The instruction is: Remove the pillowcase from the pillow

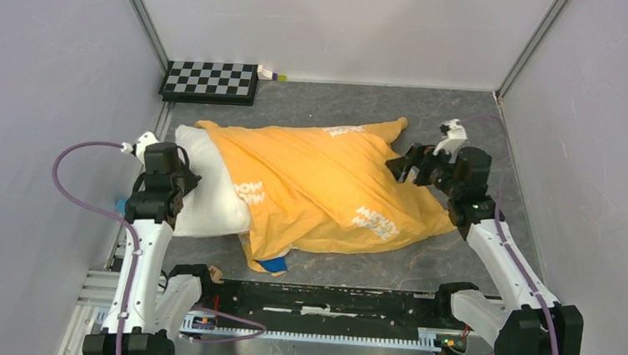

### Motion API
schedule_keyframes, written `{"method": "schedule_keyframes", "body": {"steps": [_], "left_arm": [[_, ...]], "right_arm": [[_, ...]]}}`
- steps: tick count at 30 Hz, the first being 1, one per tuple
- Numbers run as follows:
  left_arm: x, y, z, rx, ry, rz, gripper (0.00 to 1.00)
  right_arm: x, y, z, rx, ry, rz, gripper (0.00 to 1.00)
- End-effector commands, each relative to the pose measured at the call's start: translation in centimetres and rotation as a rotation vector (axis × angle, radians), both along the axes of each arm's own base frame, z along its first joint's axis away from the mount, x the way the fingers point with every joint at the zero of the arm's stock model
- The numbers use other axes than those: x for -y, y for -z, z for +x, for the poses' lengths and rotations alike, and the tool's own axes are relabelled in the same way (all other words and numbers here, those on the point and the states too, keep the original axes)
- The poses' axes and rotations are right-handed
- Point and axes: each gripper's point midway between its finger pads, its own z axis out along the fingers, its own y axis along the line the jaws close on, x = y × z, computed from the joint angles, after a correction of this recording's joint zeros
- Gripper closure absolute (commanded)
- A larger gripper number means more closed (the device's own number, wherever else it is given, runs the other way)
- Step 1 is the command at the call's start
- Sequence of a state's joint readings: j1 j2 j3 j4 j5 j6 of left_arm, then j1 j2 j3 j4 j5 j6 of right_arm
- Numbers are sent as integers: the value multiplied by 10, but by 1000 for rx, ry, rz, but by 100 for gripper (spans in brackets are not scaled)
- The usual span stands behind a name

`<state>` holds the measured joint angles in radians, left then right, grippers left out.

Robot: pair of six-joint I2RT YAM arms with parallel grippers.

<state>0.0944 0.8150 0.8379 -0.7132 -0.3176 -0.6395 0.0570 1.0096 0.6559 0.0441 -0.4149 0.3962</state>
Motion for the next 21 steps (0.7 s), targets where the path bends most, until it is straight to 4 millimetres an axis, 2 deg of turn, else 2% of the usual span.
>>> {"method": "schedule_keyframes", "body": {"steps": [1,5,11,17,21], "left_arm": [[68,-19,24,159,436,-101,98],[91,-21,20,186,586,-127,98],[132,-25,9,243,843,-209,98],[140,-23,4,230,893,-226,98],[139,-25,1,241,890,-210,98]], "right_arm": [[-51,-27,-3,119,-156,-116,2],[-101,-44,-19,196,-280,-193,2],[-158,-66,-38,294,-374,-313,2],[-210,-73,-43,341,-430,-431,4],[-231,-67,-39,336,-435,-487,9]]}}
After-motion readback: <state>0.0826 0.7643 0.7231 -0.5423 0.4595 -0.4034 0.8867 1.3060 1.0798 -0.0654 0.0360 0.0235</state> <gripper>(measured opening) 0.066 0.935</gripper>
